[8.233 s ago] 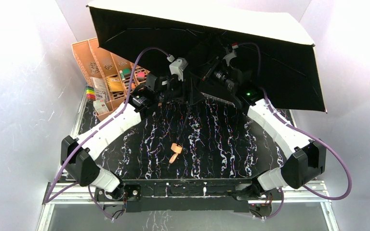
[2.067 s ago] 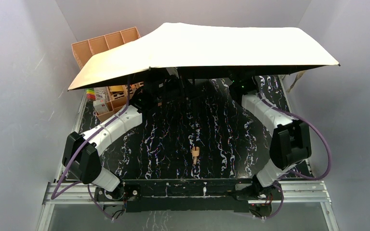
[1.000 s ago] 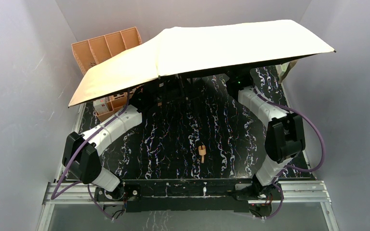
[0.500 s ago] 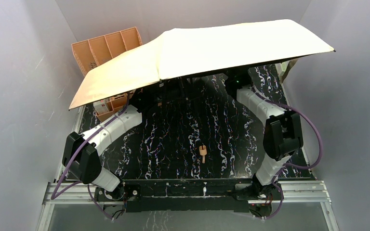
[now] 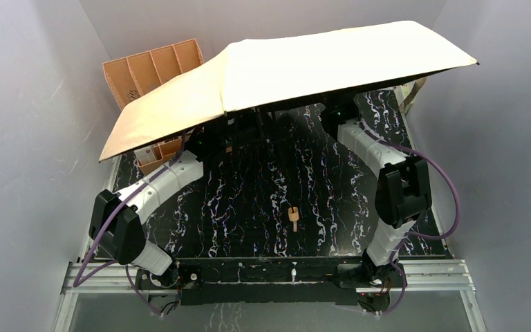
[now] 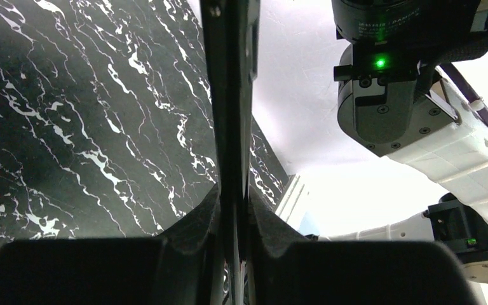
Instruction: Put away the umbrella
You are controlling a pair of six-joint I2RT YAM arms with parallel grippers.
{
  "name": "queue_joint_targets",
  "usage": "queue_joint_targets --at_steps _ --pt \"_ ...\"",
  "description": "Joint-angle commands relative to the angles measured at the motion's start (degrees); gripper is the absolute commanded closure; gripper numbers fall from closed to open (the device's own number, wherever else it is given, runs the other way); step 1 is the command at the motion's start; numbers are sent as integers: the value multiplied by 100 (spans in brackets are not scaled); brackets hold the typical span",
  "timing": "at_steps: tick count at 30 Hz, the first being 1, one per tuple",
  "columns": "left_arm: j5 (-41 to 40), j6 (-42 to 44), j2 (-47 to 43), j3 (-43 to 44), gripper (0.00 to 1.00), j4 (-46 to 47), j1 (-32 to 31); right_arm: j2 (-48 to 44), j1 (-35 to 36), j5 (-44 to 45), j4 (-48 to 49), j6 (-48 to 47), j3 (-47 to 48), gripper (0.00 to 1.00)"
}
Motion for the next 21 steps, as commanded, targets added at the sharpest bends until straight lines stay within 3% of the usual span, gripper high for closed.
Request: queue_joint_targets --at_steps 1,8,12,21 --pt "368 144 -280 25 100 -328 -106 -354 -70 504 366 -264 -65 100" --pt "-385 540 -531 363 100 -786 -6 -1817 27 1693 -964 -1156 -1152 100" --pt "-366 709 -419 786 100 -826 223 -2686 293 2030 -1720 -1492 -1859 100" --pt "34 686 324 1490 100 -564 298 -3817 876 2564 -1895 -1077 -3305 100"
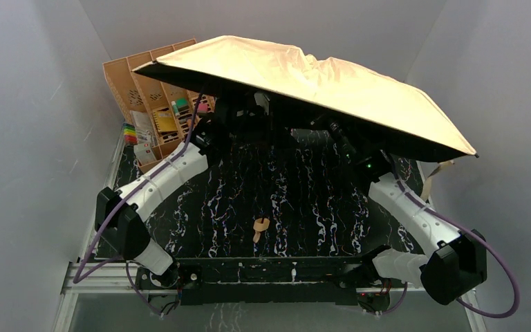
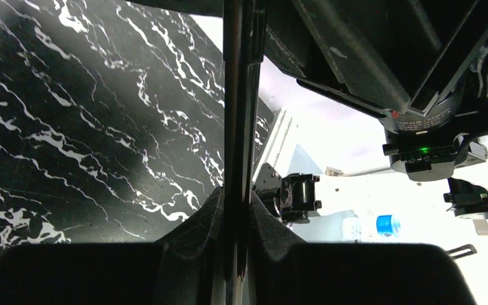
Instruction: Put away the umbrella
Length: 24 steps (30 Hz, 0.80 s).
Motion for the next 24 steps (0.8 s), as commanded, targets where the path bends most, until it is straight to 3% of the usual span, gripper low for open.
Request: queue_joint_targets --at_steps 1,8,11,16,18,24 --pt "-956 -249 138 471 100 729 444 -475 337 -381 -480 93 -443 100" --pt "-873 -141 445 841 98 617 439 -561 531 45 -418 494 -715 100" --pt "-684 -99 283 526 81 611 440 -679 527 793 -607 485 -527 100" --pt "-707 -79 -526 -879 49 676 416 -719 507 1713 -751 532 -178 100" --pt "-702 -127 -851 -1389 41 683 385 -640 490 1862 -752 545 -65 100" --pt "-691 -173 -1680 -2381 34 479 219 -436 389 2048 -460 673 -21 100"
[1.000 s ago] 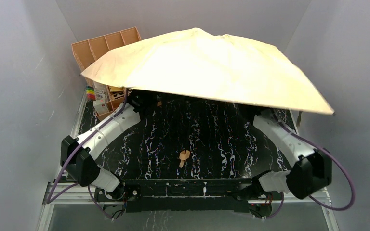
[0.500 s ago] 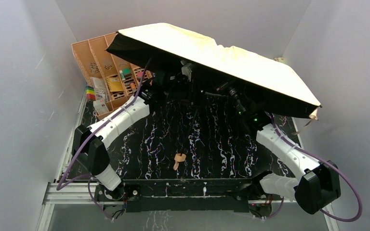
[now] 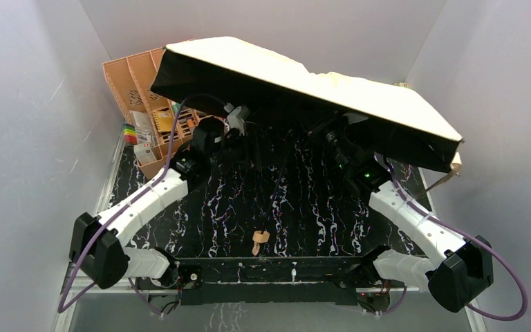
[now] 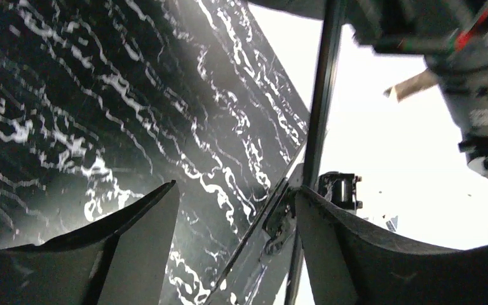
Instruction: Put away the umbrella
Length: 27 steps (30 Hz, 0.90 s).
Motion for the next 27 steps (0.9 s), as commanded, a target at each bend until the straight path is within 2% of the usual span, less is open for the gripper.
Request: queue_joint_targets --at_steps 1,14,21,24,25,27 --pt "-112 6 -634 -530 33 -180 -82 19 -124 476 711 232 443 100" --pt "-178 -177 -1077 -1073 33 -421 -855 238 -216 490 987 311 516 100" --pt "-560 -124 -1326 -1532 42 -920 -1018 242 -261 485 1012 281 582 100" --pt "-630 -202 -1434 -1697 50 -920 -1075 279 -278 490 810 297 698 100" --pt "-640 -219 -1440 -1714 56 -922 -1096 297 -286 460 788 294 732 100" --pt "-665 -221 -1406 -1702 78 -924 -1120 329 -295 378 725 283 786 100"
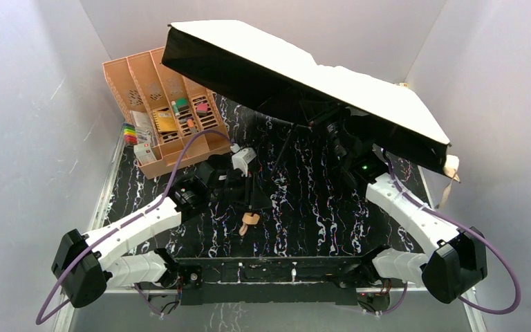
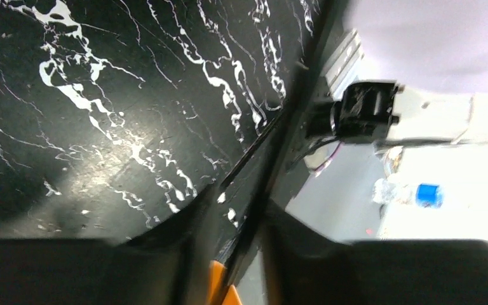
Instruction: Put away the umbrella
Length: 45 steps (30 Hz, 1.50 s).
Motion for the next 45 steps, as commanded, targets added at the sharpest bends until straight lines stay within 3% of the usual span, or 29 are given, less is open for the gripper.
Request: queue_joint_targets --at_steps 1,3,10,16,19,33,35,37,38,43,45 --pt "-138 -10 -147 15 89 -100 -85 -40 -43 -15 442 85 542 100" --pt "-236 14 -93 102 100 -102 -91 -51 -53 -142 343 29 560 100" --pt "-1220 151 242 865 100 400 -88 -209 89 -1108 -553 -116 414 100" --pt "-1754 792 1201 2090 100 708 -51 -532 959 -815 -750 212 -496 100" --pt "-1769 963 1487 2460 100 707 -13 -645 1063 -705 -822 233 -597 100" --pt "-1704 1095 1426 2484 100 571 21 -824 1074 -316 -663 196 -646 100" --pt "-1625 1111 1407 2505 81 403 24 -878 1069 -39 -791 245 -559 100" --pt "-1462 1109 1330 2468 48 193 15 -929 1054 311 -843 390 -501 100" --pt "-1386 1085 1265 2413 36 119 14 -928 1037 432 -828 438 -469 100" --pt "-1043 906 814 1944 10 -150 -9 -731 999 797 -913 710 -186 100" --pt "-970 805 629 1697 8 -156 -40 -650 994 778 -749 775 -207 100"
